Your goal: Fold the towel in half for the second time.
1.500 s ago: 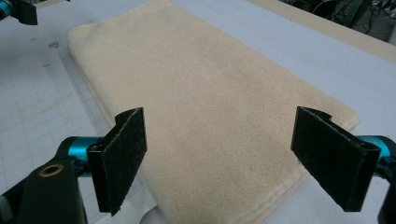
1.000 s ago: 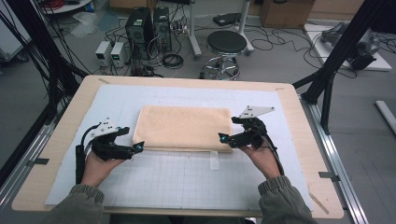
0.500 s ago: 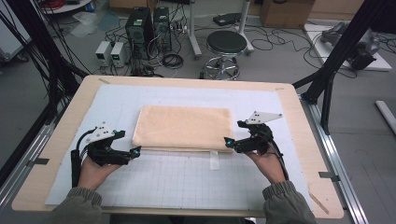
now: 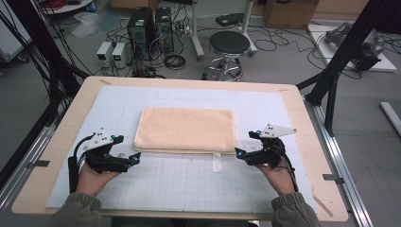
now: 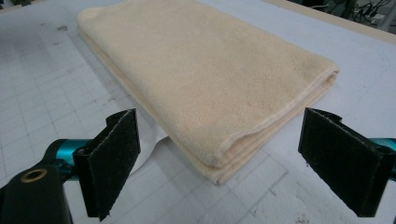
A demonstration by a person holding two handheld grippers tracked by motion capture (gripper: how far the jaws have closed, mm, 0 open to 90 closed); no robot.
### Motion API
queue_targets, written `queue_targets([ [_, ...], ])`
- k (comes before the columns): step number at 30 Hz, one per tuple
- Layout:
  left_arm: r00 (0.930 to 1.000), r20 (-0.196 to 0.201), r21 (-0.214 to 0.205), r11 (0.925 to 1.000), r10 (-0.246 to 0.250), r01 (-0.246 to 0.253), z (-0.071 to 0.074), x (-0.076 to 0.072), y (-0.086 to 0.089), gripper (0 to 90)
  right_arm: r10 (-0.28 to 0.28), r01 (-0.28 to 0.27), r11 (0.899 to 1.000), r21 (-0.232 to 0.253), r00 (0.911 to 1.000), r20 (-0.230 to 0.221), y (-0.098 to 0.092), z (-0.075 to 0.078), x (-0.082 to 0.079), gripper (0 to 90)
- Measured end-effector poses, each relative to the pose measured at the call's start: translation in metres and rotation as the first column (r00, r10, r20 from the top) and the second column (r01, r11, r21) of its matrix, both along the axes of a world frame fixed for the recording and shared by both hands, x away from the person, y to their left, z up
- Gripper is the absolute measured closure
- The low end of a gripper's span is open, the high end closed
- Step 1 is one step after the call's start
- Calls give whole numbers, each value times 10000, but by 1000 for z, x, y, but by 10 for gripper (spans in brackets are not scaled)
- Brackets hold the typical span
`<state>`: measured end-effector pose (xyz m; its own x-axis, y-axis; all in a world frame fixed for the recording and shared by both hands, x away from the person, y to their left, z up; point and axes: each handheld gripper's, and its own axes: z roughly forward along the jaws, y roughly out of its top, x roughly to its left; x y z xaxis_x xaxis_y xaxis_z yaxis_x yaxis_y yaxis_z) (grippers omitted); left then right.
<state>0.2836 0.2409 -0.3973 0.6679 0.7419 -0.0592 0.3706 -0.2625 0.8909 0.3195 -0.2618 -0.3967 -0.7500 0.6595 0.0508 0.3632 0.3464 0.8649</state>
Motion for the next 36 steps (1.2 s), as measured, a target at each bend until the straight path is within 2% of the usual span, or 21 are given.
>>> queue_targets([
  [10, 9997, 153, -154, 9997, 205, -203, 1, -12, 10, 51, -140, 140, 9999, 0, 9999, -15, -6, -6, -13, 116],
  [14, 9996, 141, -189, 9995, 236, -233, 0, -16, 12, 50, -190, 189, 9998, 51, 9997, 161, -8, -5, -20, 116],
  [16, 9996, 116, -110, 9996, 269, -267, 0, -19, 12, 23, -229, 229, 9997, 29, 9994, 249, -10, -5, -24, 116],
  [24, 9995, 177, -67, 9997, 254, -253, 0, -28, 12, 21, -269, 265, 9996, 80, 9985, 467, -18, -4, -37, 116],
  [36, 9994, 277, -9, 9998, 194, -194, 1, -43, 15, 21, -246, 242, 9997, 83, 9983, 536, -21, -5, -51, 116],
])
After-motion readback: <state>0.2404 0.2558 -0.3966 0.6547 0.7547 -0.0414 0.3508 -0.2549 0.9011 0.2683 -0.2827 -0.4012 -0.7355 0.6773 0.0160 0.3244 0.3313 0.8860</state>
